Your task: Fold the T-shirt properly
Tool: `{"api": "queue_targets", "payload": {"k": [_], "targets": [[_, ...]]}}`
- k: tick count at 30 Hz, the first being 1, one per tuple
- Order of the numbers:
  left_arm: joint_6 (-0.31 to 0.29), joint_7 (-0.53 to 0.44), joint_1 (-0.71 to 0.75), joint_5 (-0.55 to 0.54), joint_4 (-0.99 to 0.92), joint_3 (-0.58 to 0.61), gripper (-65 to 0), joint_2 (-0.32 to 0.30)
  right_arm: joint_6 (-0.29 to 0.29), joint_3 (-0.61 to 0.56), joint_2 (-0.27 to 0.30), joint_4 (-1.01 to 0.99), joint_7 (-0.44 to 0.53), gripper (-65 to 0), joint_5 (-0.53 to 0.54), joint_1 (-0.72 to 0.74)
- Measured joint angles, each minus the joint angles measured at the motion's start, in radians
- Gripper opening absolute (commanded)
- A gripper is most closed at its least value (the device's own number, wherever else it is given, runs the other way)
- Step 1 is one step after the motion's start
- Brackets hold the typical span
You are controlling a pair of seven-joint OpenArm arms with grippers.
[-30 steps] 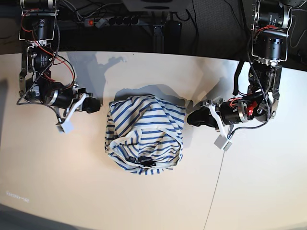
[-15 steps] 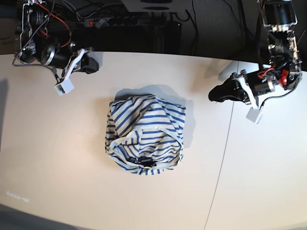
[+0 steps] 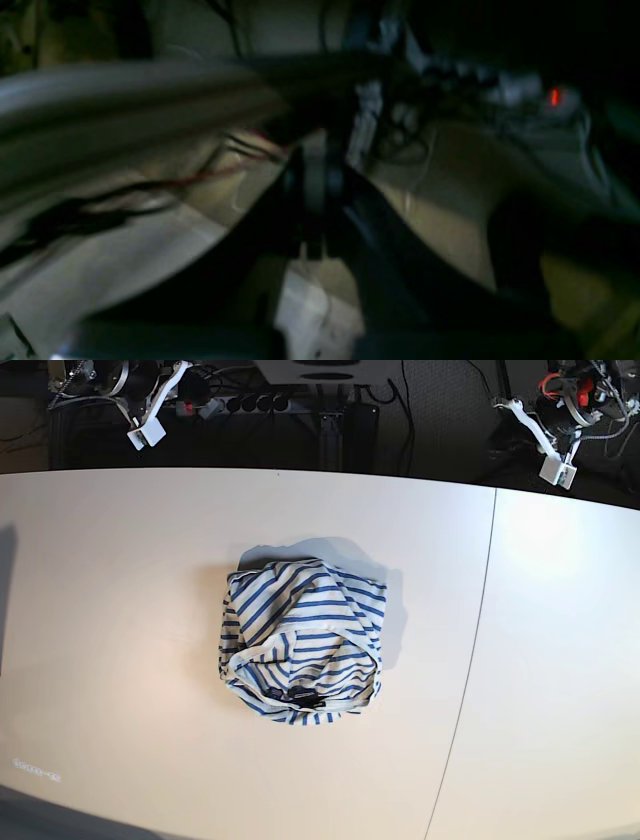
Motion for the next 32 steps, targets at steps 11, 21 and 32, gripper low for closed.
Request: {"api": "queue_targets", "payload": {"k": [11, 21, 32], "targets": [[0.436, -0.481, -0.474, 0.426, -1.084, 0.377, -65.0, 0.041, -0.019, 0.003, -0.091, -0.952, 0.227, -65.0, -0.298, 0.409], [0.533, -0.426, -0.722, 0.444, -1.267, 0.647, -65.0, 0.153, -0.046, 0.003, -0.235, -1.099, 0.111, -65.0, -0.369, 0.666], [0.531, -0.428, -0.694, 0.362, -1.268, 0.676, -65.0, 0.135, -0.047, 0.004, -0.234, -1.083, 0.1, -65.0, -0.378, 0.63]]}}
